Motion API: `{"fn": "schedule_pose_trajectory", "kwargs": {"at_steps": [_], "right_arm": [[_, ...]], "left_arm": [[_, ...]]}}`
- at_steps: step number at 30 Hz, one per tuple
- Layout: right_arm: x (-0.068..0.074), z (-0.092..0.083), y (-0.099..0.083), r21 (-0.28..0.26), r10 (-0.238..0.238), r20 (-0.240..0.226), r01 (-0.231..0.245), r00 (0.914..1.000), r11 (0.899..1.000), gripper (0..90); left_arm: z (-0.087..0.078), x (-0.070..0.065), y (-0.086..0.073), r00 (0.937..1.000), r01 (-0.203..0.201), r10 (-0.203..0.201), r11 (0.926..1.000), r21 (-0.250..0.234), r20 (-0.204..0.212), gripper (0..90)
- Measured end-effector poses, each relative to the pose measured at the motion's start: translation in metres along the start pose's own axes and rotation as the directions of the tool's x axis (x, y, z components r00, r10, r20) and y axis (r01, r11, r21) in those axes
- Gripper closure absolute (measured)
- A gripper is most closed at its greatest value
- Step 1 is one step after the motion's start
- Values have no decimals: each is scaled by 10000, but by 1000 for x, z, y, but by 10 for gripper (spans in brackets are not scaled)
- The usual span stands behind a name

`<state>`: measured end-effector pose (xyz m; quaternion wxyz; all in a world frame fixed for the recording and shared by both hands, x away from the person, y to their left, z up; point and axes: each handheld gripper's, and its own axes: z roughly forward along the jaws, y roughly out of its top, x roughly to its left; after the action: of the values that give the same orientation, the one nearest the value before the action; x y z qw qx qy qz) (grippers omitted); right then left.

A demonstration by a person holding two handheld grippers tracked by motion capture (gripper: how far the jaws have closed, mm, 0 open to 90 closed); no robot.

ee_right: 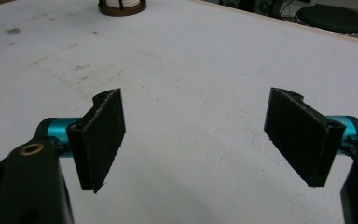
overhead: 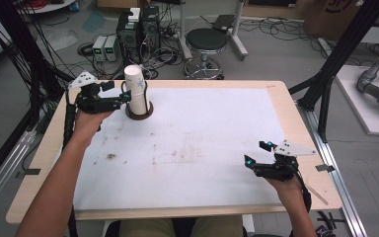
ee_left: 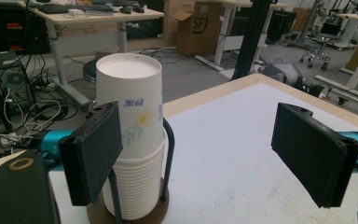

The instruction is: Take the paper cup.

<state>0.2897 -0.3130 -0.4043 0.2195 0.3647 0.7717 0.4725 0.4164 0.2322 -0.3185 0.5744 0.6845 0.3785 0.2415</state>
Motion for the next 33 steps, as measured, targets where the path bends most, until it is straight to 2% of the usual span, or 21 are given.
{"fn": "schedule_pose_trajectory", "kwargs": {"at_steps": [3, 6, 8, 11, 13, 16, 17, 18, 19, 22, 23, 26, 28, 33], "right_arm": [[0, 0, 0, -11, 11, -21, -11, 10000, 10000, 206], [0, 0, 0, -22, 23, -44, -24, 10000, 10000, 206], [0, 0, 1, -22, 17, -58, -17, 10000, 10000, 206], [1, 0, 1, -26, 13, -87, -14, 10000, 10000, 206], [1, -1, 1, -39, -4, -99, 3, 10000, 10000, 206], [2, 0, 1, -31, 30, -116, -31, 9999, 10000, 206], [2, 0, 1, -12, 8, -142, -8, 9999, 10000, 206], [3, 0, 1, 8, 32, -144, -32, 9999, 10000, 206], [2, 0, 1, -12, -12, -141, 11, 9999, 10000, 206], [2, 1, 1, 10, 16, -180, -16, 9998, 10000, 207], [2, 1, 1, 28, 17, -179, -16, 9998, 10000, 206], [2, 0, 1, 13, 15, -167, -14, 9999, 10000, 206], [2, 0, 1, 14, 66, -173, -66, 9998, 10000, 206], [2, -1, 0, 20, 48, -176, -48, 9998, 10000, 206]], "left_arm": [[8, 2, 6, 9999, -50, 49, 10000, -11, -94, 163], [17, 6, 11, 9998, -83, 89, 9995, 305, -190, 165], [23, 8, 15, 9996, -104, 111, 9996, 254, -252, 165], [33, 14, 21, 9987, -107, 140, 9978, 653, -499, 166], [38, 18, 25, 9978, -95, 132, 9983, 584, -645, 169], [48, 22, 32, 9965, -59, 133, 9960, 894, -825, 166], [50, 23, 34, 9963, -113, 178, 9970, 763, -843, 166], [53, 24, 35, 9963, -94, 166, 9963, 852, -844, 171], [58, 26, 37, 9953, -137, 244, 9934, 1135, -933, 171], [66, 29, 41, 9937, -171, 297, 9931, 1160, -1085, 167], [68, 30, 41, 9934, -123, 242, 9944, 1051, -1119, 171], [74, 35, 34, 9911, 126, 65, 9897, 1425, -1328, 184], [79, 36, 30, 9912, 282, -78, 9877, 1536, -1319, 181], [88, 35, 26, 9910, 246, -31, 9868, 1600, -1336, 192]]}}
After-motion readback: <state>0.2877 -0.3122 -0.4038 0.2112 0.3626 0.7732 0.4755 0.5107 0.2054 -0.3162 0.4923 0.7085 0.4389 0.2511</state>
